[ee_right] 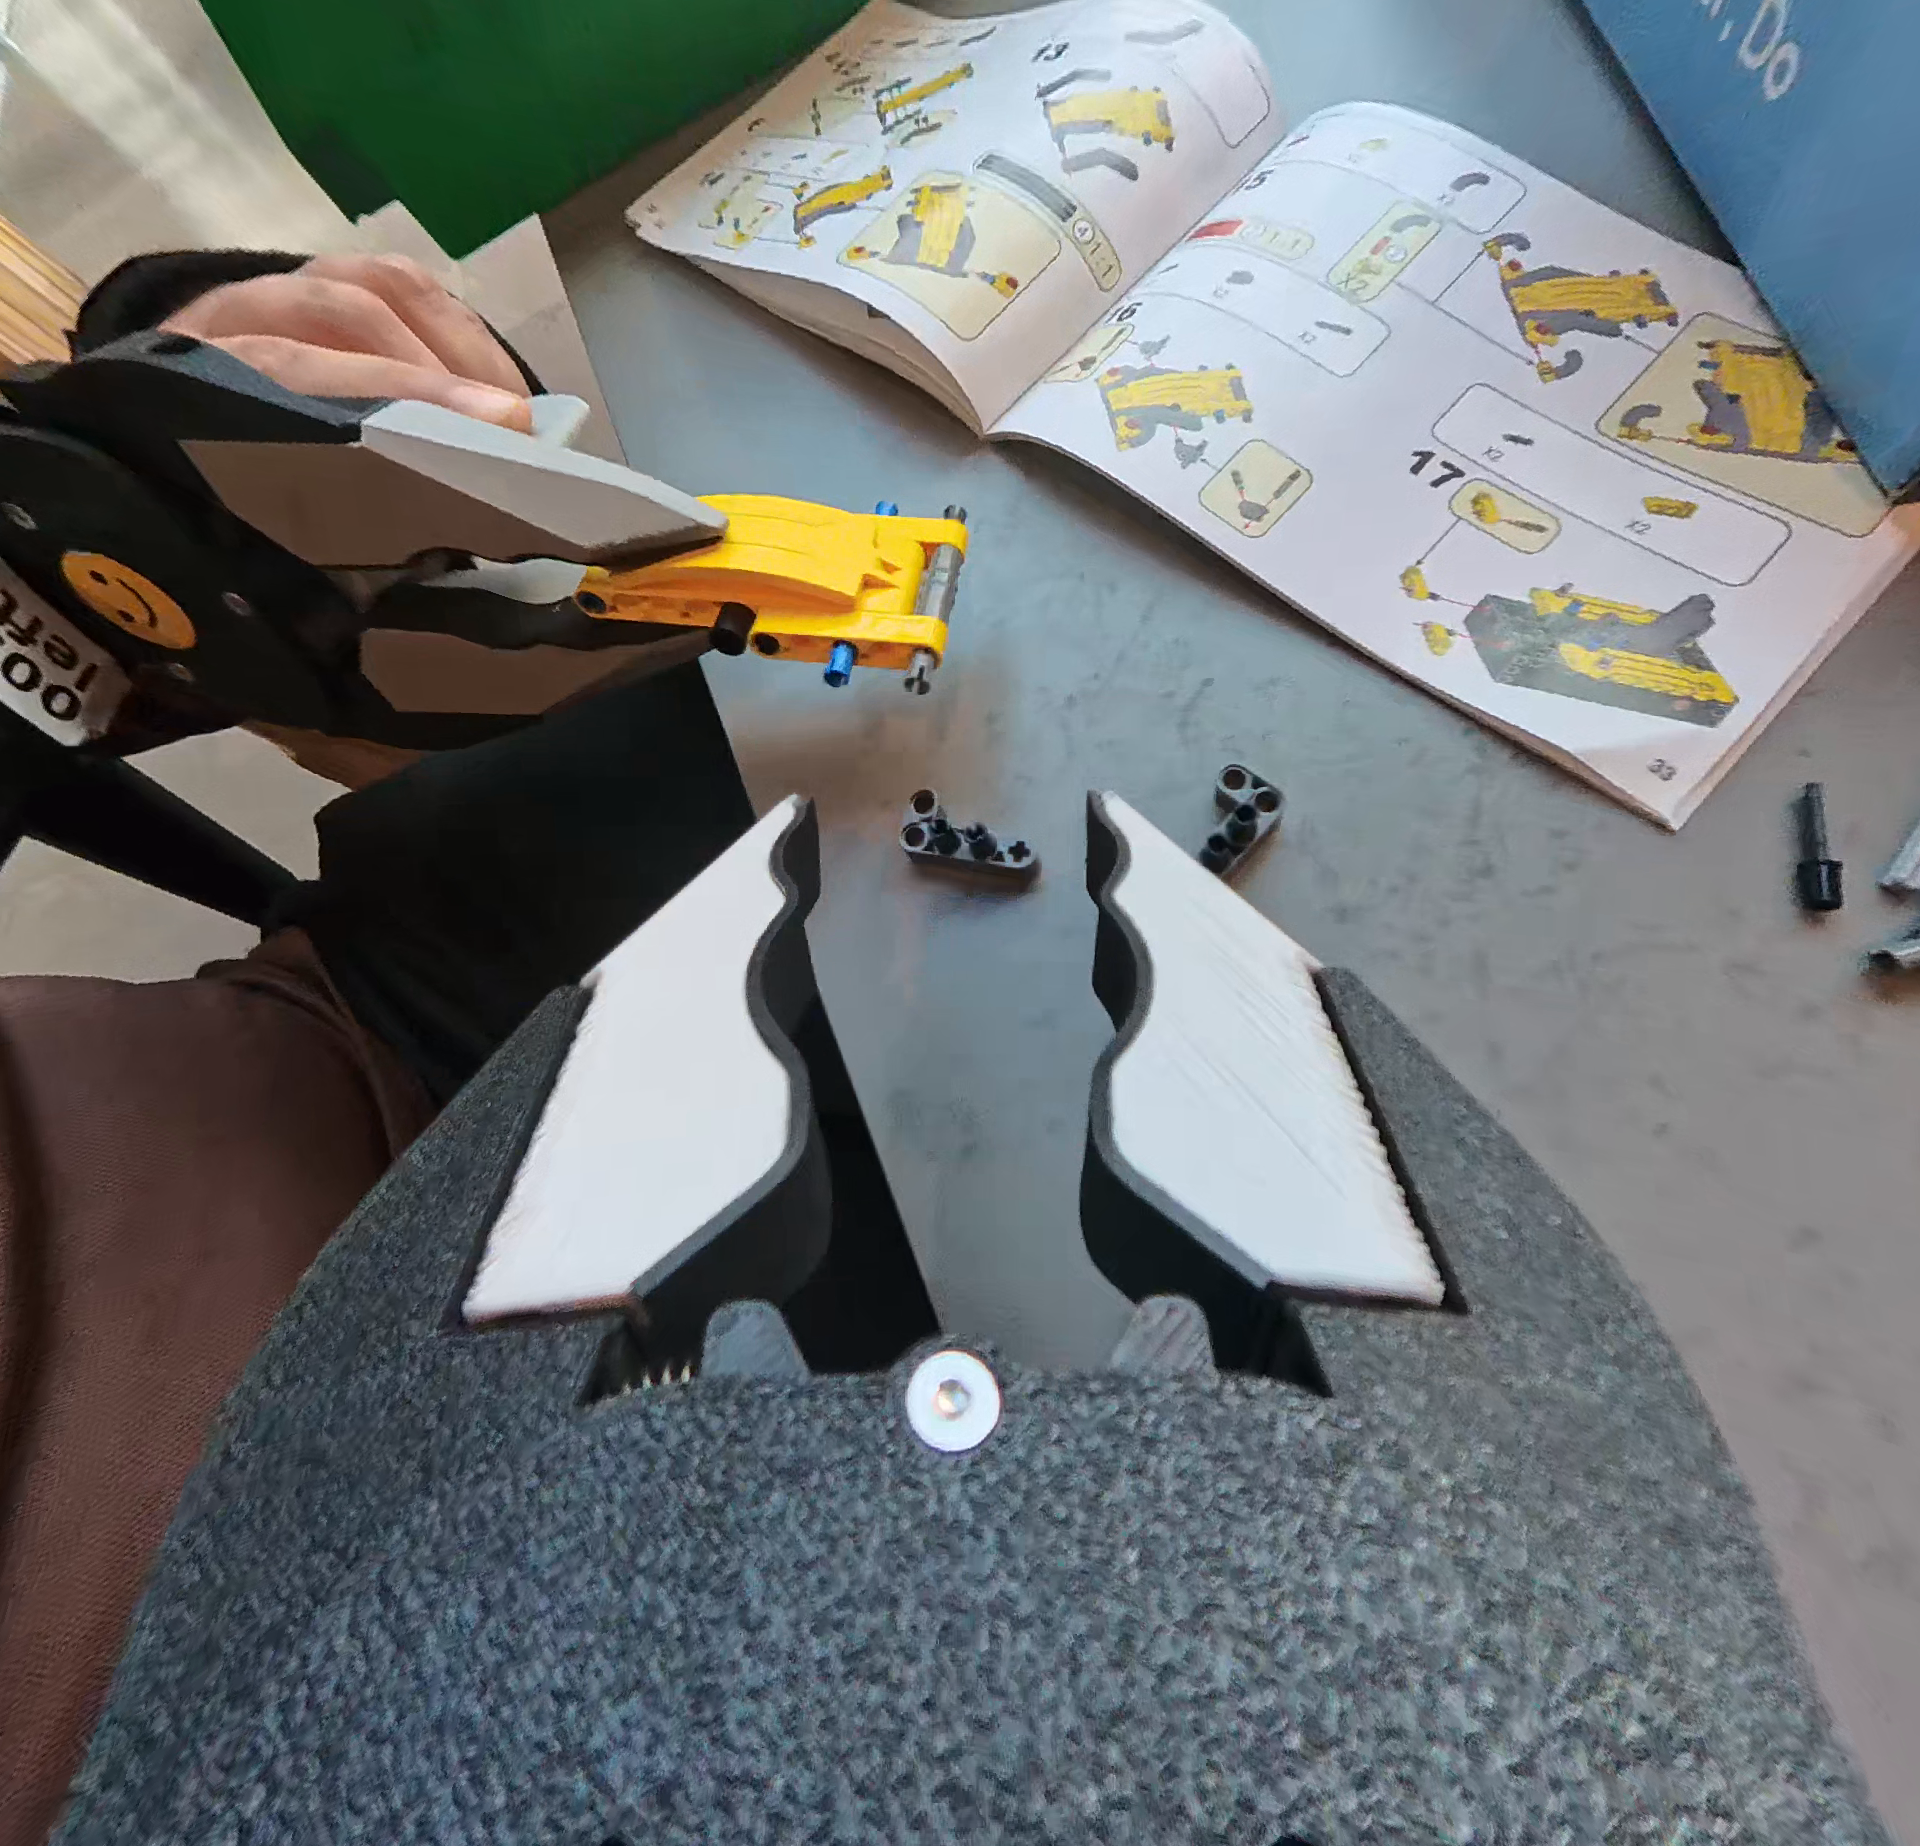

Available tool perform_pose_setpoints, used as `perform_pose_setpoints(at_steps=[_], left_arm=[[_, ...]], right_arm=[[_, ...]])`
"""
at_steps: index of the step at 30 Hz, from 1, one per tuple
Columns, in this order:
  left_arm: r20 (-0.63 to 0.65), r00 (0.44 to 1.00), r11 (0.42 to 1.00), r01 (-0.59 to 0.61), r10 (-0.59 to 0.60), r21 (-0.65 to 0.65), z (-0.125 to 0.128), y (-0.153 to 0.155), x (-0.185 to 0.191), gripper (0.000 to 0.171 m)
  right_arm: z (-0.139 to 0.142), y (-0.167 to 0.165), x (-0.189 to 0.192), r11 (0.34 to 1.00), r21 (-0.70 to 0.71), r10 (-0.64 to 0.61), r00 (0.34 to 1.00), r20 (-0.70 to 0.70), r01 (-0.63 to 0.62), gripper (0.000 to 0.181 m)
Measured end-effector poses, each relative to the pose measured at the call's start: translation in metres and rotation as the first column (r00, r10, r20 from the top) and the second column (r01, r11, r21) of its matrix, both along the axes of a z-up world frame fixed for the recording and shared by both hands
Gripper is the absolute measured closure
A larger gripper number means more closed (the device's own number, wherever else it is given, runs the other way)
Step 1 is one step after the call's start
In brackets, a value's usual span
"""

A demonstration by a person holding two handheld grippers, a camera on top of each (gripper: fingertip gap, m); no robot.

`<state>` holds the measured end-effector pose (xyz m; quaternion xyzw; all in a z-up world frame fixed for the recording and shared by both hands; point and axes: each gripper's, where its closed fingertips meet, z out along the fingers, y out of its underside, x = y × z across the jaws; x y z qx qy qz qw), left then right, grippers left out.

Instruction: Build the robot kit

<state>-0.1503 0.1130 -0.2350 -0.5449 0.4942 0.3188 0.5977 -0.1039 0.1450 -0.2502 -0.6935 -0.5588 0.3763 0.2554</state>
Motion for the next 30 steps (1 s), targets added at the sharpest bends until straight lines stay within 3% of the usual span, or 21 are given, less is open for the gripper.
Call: perform_pose_setpoints(at_steps=[5, 8, 11, 21, 26, 30], left_arm=[[0.006, 1.000, 1.000, -0.006, 0.006, -0.006, -0.001, 0.001, -0.001, 0.159], [0.010, 1.000, 1.000, -0.006, 0.006, -0.003, 0.000, 0.000, -0.001, 0.159], [0.013, 1.000, 1.000, -0.006, 0.006, -0.003, 0.001, 0.000, -0.001, 0.159], [0.018, 1.000, 1.000, -0.009, 0.009, -0.009, -0.001, 0.000, -0.001, 0.159], [0.035, 0.999, 1.000, -0.012, 0.012, -0.007, 0.001, 0.000, -0.003, 0.159], [0.038, 0.999, 1.000, -0.004, 0.004, -0.009, 0.001, 0.000, -0.001, 0.159]], right_arm=[[-0.020, 0.000, -0.001, 0.993, 0.117, -0.032, 0.992, 0.122, 0.018, 0.124], [-0.027, -0.003, -0.005, 0.994, 0.110, -0.031, 0.990, 0.135, 0.017, 0.127], [-0.028, -0.001, -0.007, 0.991, 0.130, -0.037, 0.991, 0.131, 0.020, 0.150], [-0.018, 0.014, 0.009, 0.982, 0.180, -0.087, 0.990, 0.113, 0.066, 0.150], [0.013, 0.041, 0.059, 0.958, 0.181, -0.228, 0.973, 0.022, 0.220, 0.150], [0.037, 0.085, 0.144, 0.884, 0.167, -0.435, 0.899, -0.048, 0.436, 0.150]])
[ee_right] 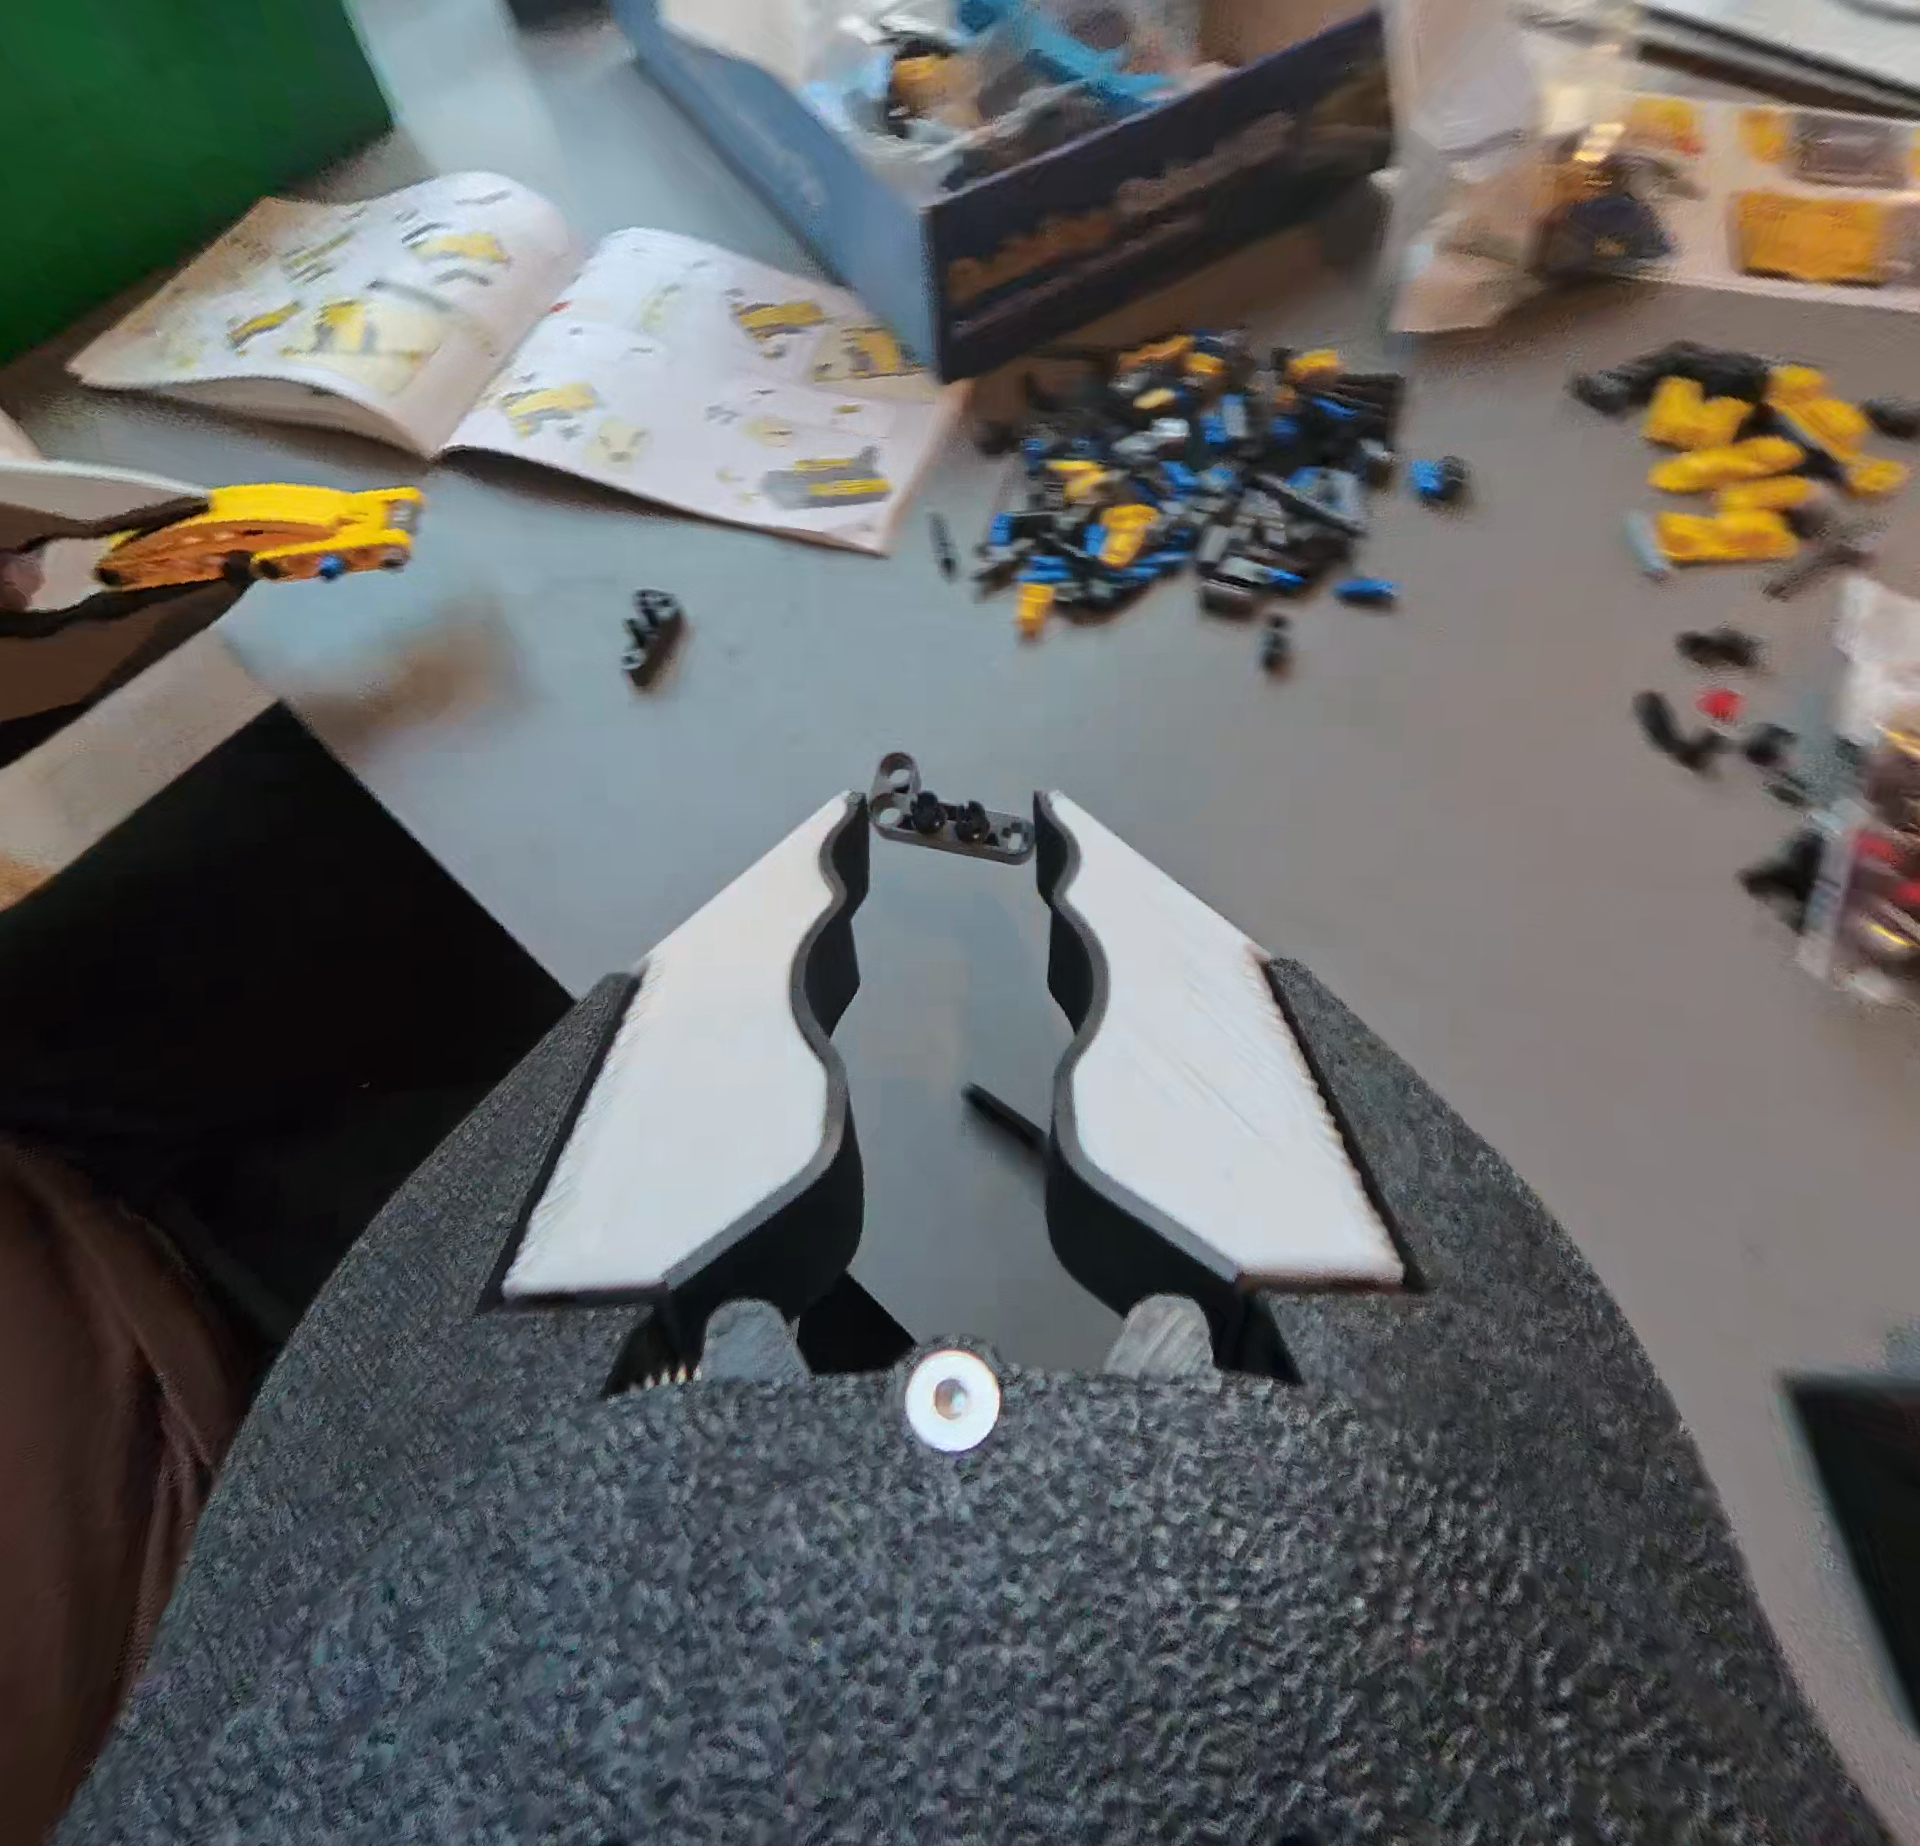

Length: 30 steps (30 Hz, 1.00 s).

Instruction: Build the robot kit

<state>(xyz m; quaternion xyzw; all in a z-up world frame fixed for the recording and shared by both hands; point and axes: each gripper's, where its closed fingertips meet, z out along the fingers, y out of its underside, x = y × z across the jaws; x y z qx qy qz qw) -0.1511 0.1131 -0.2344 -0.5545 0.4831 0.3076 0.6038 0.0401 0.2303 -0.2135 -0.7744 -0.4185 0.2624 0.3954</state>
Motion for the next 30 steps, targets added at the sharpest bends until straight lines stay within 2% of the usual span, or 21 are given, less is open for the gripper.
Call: perform_pose_setpoints(at_steps=[3, 6, 9, 14, 18, 24, 30], left_arm=[[-0.002, 1.000, 1.000, 0.007, -0.007, 0.004, 0.001, 0.000, 0.003, 0.159], [-0.005, 1.000, 1.000, 0.011, -0.011, 0.005, 0.000, 0.002, 0.004, 0.159], [-0.010, 1.000, 1.000, 0.004, -0.003, 0.013, 0.002, 0.004, 0.003, 0.159], [-0.017, 1.000, 1.000, -0.014, 0.015, 0.017, 0.001, 0.006, -0.001, 0.159], [-0.021, 1.000, 1.000, -0.016, 0.016, 0.008, -0.003, 0.006, -0.002, 0.159], [-0.018, 1.000, 1.000, -0.010, 0.010, 0.007, -0.002, 0.006, -0.001, 0.159], [-0.010, 1.000, 1.000, -0.008, 0.008, 0.007, -0.001, 0.006, -0.002, 0.159]], right_arm=[[0.005, 0.040, 0.091, 0.972, -0.005, -0.233, 0.972, -0.024, 0.233, 0.150], [-0.010, 0.068, 0.178, 0.905, 0.001, -0.426, 0.904, 0.042, 0.426, 0.150], [-0.022, 0.076, 0.225, 0.856, -0.021, -0.514, 0.855, 0.068, 0.516, 0.151], [-0.043, 0.063, 0.225, 0.866, -0.086, -0.488, 0.871, 0.060, 0.492, 0.150], [-0.054, 0.055, 0.202, 0.904, -0.076, -0.415, 0.907, 0.076, 0.420, 0.150], [-0.053, 0.062, 0.169, 0.934, -0.015, -0.355, 0.931, 0.085, 0.357, 0.150], [-0.069, 0.064, 0.140, 0.956, -0.077, -0.271, 0.953, 0.135, 0.282, 0.147]])
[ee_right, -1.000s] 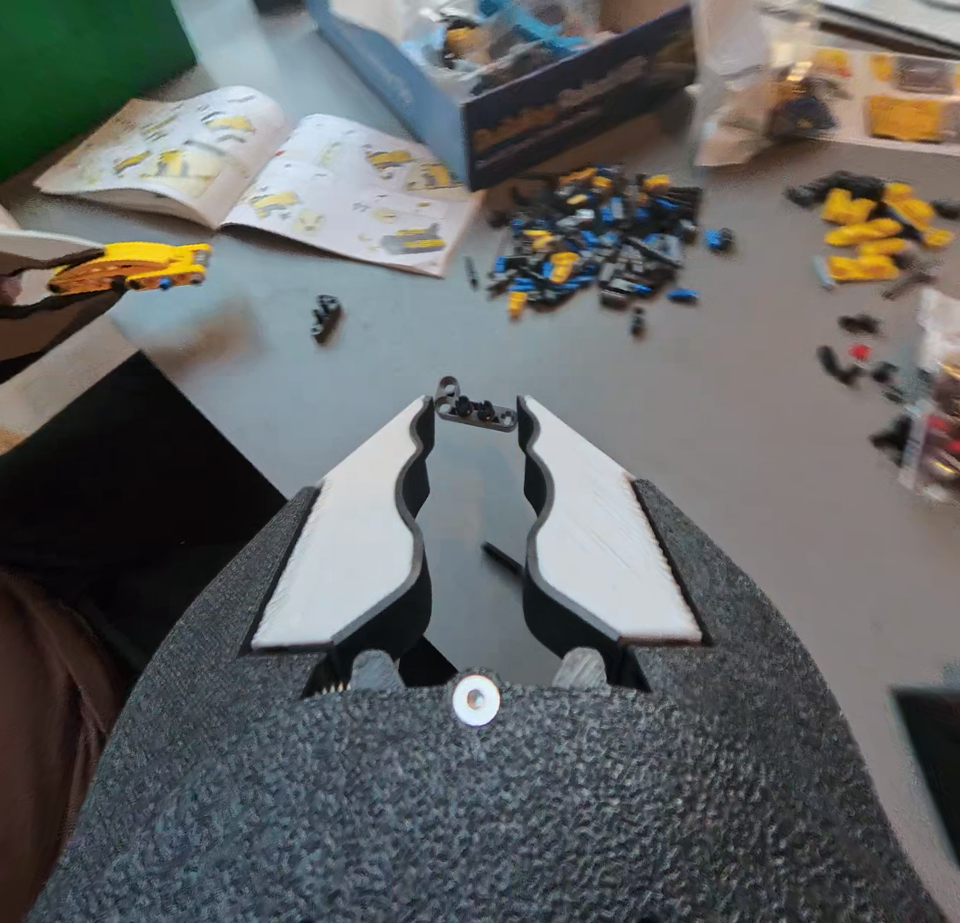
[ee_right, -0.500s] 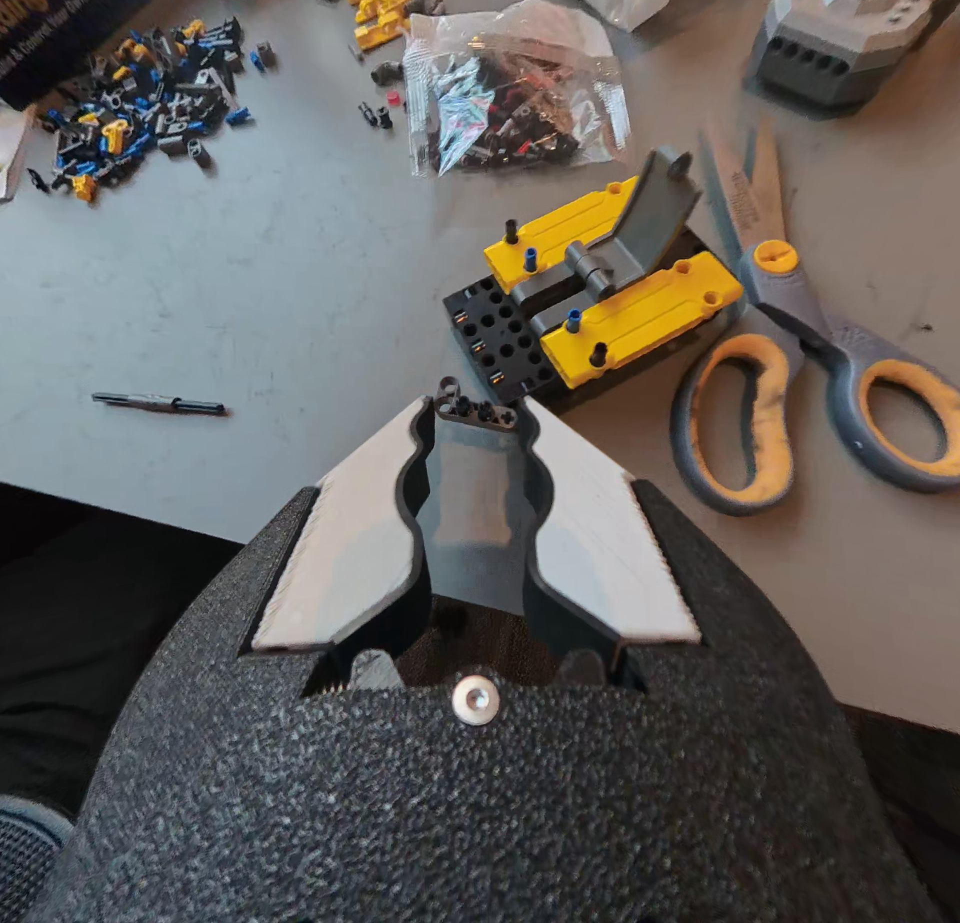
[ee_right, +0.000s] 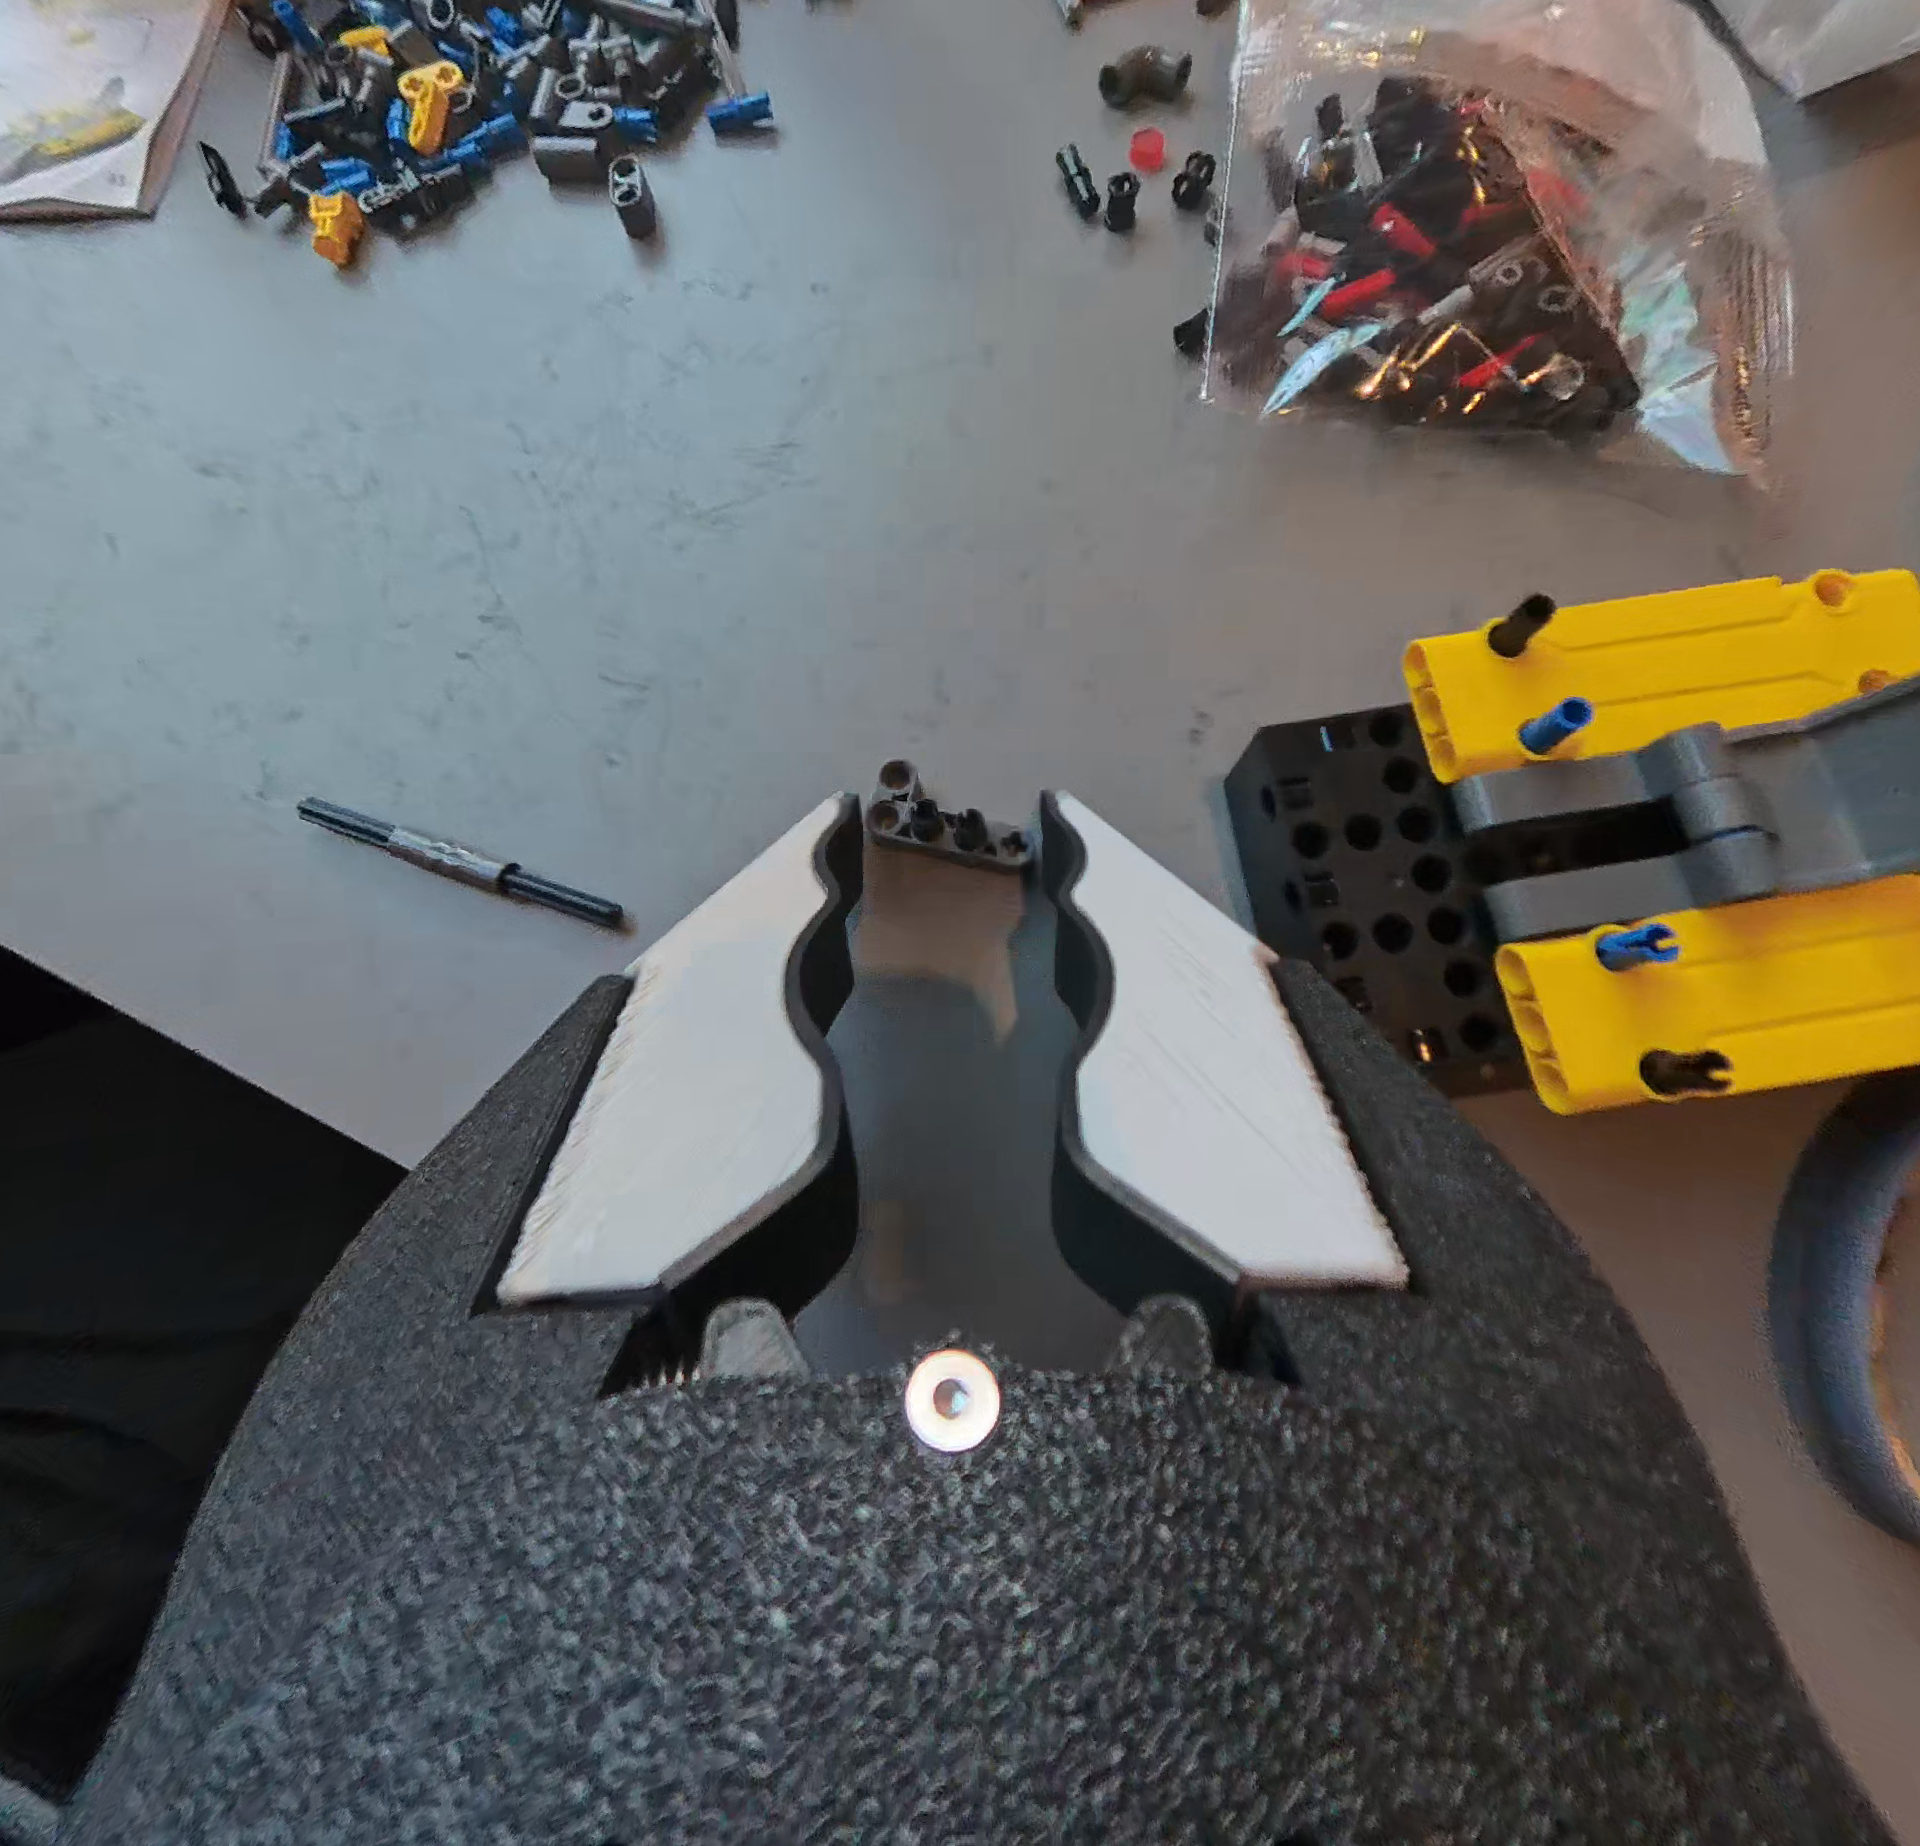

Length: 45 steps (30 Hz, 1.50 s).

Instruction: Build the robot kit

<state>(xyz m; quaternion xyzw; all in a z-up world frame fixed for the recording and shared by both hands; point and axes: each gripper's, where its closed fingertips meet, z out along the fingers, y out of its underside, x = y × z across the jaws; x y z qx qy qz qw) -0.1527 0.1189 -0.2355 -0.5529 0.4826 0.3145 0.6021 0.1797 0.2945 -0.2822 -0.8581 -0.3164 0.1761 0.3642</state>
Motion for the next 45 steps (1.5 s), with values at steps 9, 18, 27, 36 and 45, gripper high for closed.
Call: perform_pose_setpoints(at_steps=[9, 18, 27, 36, 45], left_arm=[[0.000, 1.000, 1.000, 0.008, -0.008, -0.005, -0.002, 0.000, 0.003, 0.159], [-0.019, 1.000, 1.000, 0.002, -0.002, -0.012, -0.007, 0.000, 0.005, 0.159], [0.007, 1.000, 1.000, -0.001, 0.001, -0.019, -0.006, 0.002, 0.001, 0.159], [-0.029, 1.000, 1.000, 0.006, -0.007, -0.009, -0.009, 0.000, 0.008, 0.159], [-0.013, 1.000, 1.000, 0.002, -0.003, -0.009, -0.007, 0.002, 0.005, 0.159]], right_arm=[[0.045, 0.026, 0.028, 0.990, 0.128, -0.066, 0.997, 0.044, 0.060, 0.144], [0.014, 0.047, 0.037, 0.997, 0.072, -0.064, 0.939, 0.337, 0.041, 0.168], [0.026, 0.002, 0.070, 0.977, 0.130, -0.191, 0.961, 0.199, 0.167, 0.166], [0.022, 0.012, 0.102, 0.889, 0.073, -0.453, 0.892, 0.000, 0.452, 0.098], [0.006, 0.035, 0.084, 0.912, 0.027, -0.410, 0.912, 0.011, 0.409, 0.102]])
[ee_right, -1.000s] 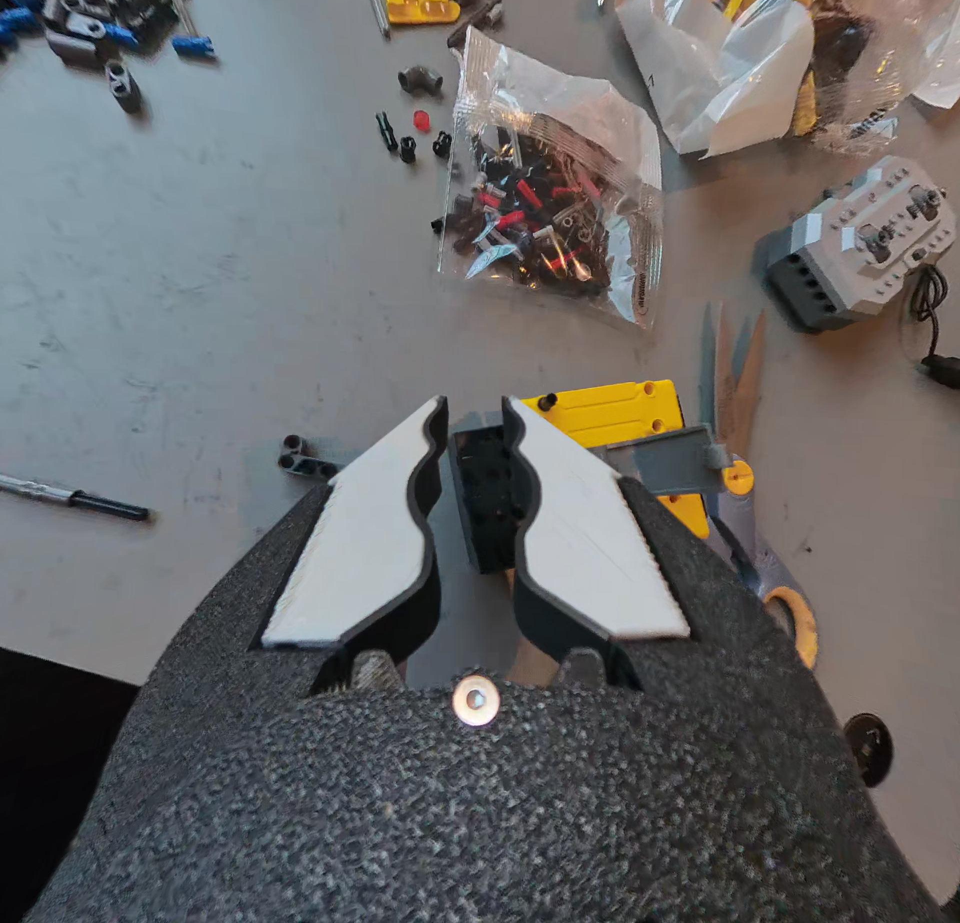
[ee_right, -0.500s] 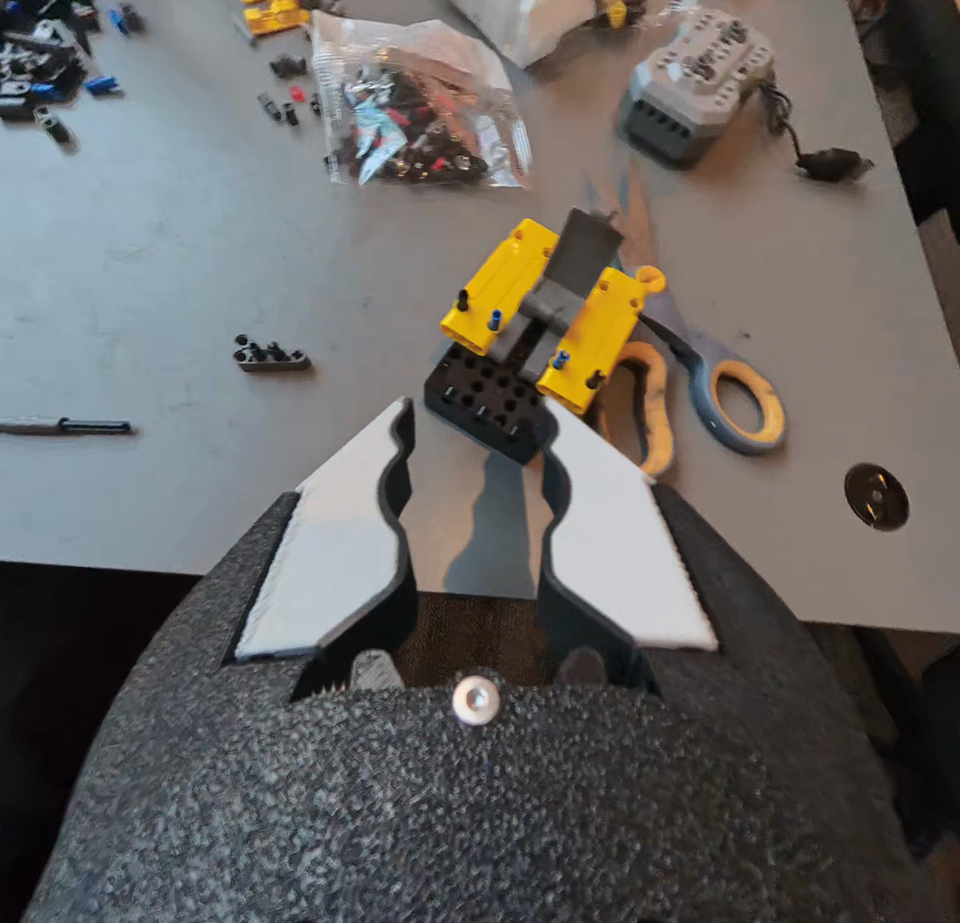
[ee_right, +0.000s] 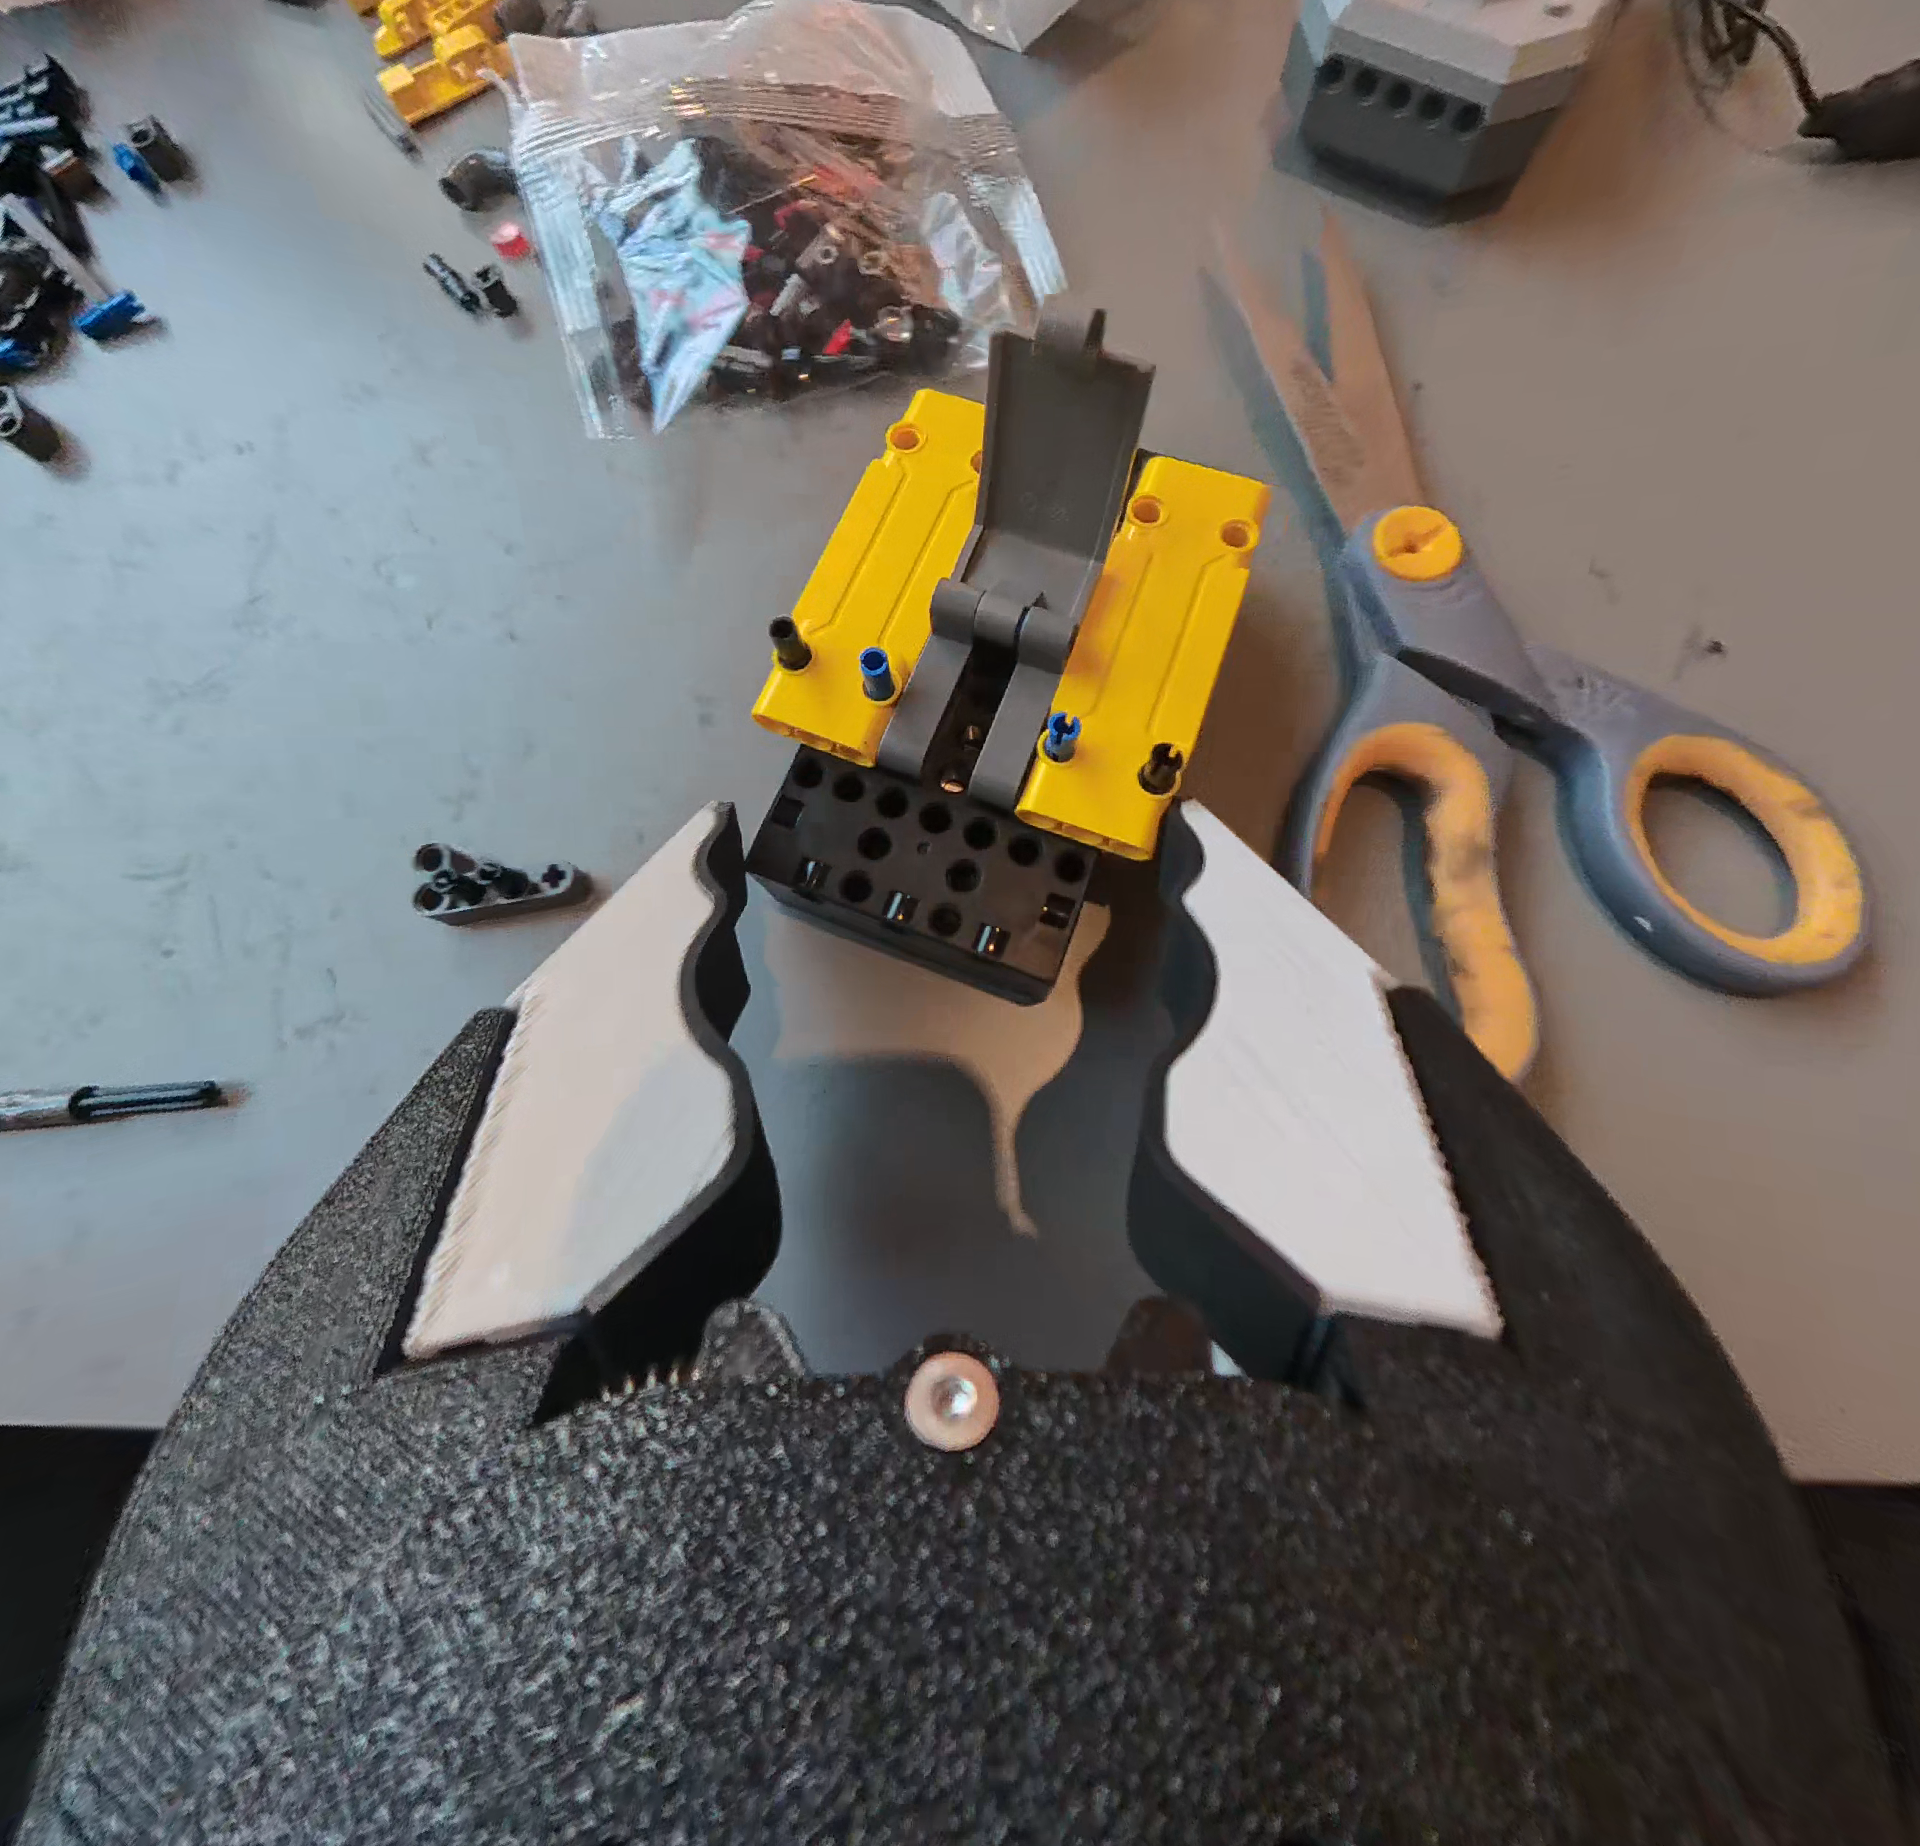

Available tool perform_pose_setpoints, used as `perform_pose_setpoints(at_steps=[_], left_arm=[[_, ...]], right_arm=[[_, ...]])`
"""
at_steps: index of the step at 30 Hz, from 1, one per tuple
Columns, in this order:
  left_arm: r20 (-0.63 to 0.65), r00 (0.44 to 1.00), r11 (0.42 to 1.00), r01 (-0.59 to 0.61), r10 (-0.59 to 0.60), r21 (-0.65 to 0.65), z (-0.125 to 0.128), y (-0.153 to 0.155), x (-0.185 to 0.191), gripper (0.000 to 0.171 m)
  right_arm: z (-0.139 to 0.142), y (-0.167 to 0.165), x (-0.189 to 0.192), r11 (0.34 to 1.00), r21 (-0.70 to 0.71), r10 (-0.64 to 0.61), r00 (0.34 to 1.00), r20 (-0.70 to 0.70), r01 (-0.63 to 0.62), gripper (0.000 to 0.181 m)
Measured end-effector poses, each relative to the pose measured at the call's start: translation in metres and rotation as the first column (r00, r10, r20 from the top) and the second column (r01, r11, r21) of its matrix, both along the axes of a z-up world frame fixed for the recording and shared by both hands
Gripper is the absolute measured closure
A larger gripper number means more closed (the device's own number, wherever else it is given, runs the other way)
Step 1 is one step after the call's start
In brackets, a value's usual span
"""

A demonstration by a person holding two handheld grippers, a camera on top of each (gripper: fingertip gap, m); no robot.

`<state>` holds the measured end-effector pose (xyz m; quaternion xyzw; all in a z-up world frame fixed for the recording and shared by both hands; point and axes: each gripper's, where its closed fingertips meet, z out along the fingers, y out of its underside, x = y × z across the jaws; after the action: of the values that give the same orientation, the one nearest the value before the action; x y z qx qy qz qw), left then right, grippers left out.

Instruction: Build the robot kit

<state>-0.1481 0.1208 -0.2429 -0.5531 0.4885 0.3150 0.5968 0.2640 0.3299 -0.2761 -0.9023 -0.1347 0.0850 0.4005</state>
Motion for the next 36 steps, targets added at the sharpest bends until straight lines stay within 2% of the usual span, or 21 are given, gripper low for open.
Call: perform_pose_setpoints(at_steps=[6, 10, 14, 19, 30, 33, 36], left_arm=[[0.011, 1.000, 1.000, 0.000, 0.000, 0.004, 0.003, 0.000, 0.000, 0.159], [0.002, 1.000, 1.000, 0.005, -0.005, 0.002, 0.001, -0.002, 0.002, 0.159], [-0.015, 1.000, 1.000, 0.012, -0.012, 0.001, 0.000, -0.003, 0.005, 0.159], [-0.007, 1.000, 1.000, 0.011, -0.011, -0.001, 0.000, -0.002, 0.003, 0.159], [-0.006, 1.000, 1.000, 0.018, -0.018, -0.001, 0.000, -0.004, 0.006, 0.159], [-0.010, 1.000, 1.000, 0.018, -0.018, -0.002, 0.000, -0.004, 0.007, 0.159], [-0.010, 1.000, 1.000, 0.014, -0.014, 0.002, 0.001, -0.005, 0.006, 0.159]], right_arm=[[0.000, -0.007, -0.049, 0.985, -0.045, 0.170, 0.985, 0.040, -0.168, 0.102], [0.000, -0.006, -0.094, 0.941, -0.088, 0.333, 0.942, 0.054, -0.327, 0.102], [-0.001, -0.010, -0.129, 0.903, -0.148, 0.414, 0.909, 0.056, -0.402, 0.102], [-0.001, -0.028, -0.167, 0.874, -0.145, 0.475, 0.879, 0.051, -0.464, 0.102], [0.003, -0.070, -0.223, 0.790, -0.169, 0.596, 0.803, -0.014, -0.589, 0.105], [0.008, -0.070, -0.227, 0.795, -0.154, 0.595, 0.804, 0.007, -0.587, 0.109], [0.034, -0.064, -0.215, 0.812, -0.090, 0.576, 0.817, -0.032, -0.576, 0.116]])
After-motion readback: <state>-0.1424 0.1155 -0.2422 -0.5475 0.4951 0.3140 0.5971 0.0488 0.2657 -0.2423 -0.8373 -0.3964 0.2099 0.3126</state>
